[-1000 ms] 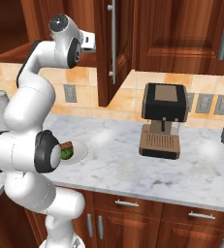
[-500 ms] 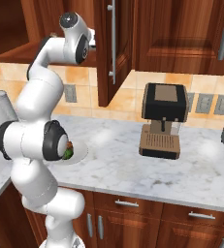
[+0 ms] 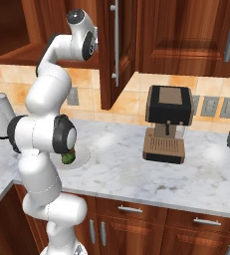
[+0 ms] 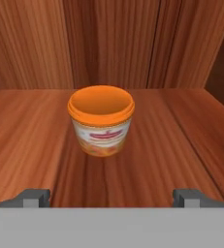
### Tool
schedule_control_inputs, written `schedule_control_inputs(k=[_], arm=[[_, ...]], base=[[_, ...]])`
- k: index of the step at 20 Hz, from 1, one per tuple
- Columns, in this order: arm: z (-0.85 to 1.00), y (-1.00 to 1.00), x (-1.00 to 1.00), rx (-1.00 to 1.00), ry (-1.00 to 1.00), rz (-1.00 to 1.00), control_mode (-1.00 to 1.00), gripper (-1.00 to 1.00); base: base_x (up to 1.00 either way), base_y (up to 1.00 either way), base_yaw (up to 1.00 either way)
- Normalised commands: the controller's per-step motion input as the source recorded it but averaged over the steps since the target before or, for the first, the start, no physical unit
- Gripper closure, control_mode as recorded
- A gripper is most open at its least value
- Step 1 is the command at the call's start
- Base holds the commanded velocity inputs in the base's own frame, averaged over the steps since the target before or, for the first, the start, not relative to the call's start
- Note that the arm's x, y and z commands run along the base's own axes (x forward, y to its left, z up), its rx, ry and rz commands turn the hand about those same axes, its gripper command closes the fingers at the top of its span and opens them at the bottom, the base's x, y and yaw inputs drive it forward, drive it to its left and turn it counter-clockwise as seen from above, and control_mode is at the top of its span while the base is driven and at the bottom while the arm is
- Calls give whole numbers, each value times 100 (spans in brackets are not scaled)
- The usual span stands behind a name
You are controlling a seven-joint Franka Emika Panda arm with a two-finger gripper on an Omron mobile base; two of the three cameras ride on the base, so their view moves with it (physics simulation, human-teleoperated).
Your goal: Pick the avocado and bread from the counter and place them on the plate. Then pick the jam from the cabinet and place it next to the plate. Lastly close the cabinet door.
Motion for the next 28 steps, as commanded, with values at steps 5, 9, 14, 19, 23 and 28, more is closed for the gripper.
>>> schedule_control_inputs(k=[5, 9, 14, 19, 23, 28], arm=[[0, 0, 32, 0, 1, 0, -100, -100], [0, 0, 25, 0, 2, 0, -100, -100], [0, 0, 20, 0, 1, 0, -100, -100], [0, 0, 14, 0, 1, 0, -100, -100], [0, 0, 2, 0, 0, 0, -100, -100], [0, 0, 1, 0, 0, 0, -100, -100]], base=[[0, 0, 0], [0, 0, 0], [0, 0, 0], [0, 0, 0], [0, 0, 0], [0, 0, 0]])
